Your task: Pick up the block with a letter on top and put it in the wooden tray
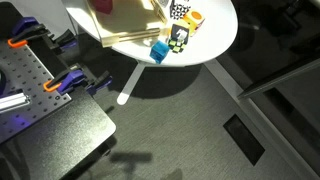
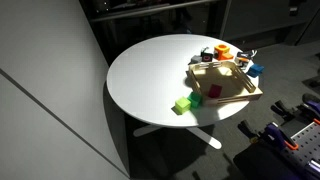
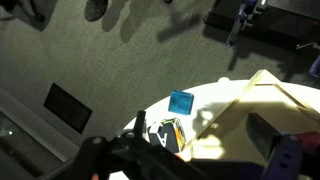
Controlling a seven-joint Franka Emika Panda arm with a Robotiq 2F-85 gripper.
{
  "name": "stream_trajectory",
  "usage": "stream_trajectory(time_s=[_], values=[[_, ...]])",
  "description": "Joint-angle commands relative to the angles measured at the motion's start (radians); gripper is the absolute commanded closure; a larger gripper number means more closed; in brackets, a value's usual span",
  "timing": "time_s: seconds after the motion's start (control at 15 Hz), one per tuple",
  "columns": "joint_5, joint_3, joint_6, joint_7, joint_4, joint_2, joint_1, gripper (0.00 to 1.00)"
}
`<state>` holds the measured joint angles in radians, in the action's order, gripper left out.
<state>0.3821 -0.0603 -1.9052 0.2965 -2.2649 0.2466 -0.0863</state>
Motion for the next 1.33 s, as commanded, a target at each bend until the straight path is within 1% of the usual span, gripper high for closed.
stream_trajectory(time_s=[0.0, 0.47, 0.67, 0.87, 1.27], values=[[0.002, -0.009, 0.003, -0.002, 0.002, 0.000, 0.010, 0.00], [0.002, -0.010, -0.001, -0.003, 0.004, -0.005, 0.009, 0.00], [0.002, -0.019, -0.039, 0.005, 0.003, -0.029, 0.005, 0.00], [-0.003, -0.031, -0.095, 0.016, 0.005, -0.065, 0.002, 0.00], [-0.012, -0.049, -0.249, 0.009, -0.007, -0.135, -0.006, 0.00]])
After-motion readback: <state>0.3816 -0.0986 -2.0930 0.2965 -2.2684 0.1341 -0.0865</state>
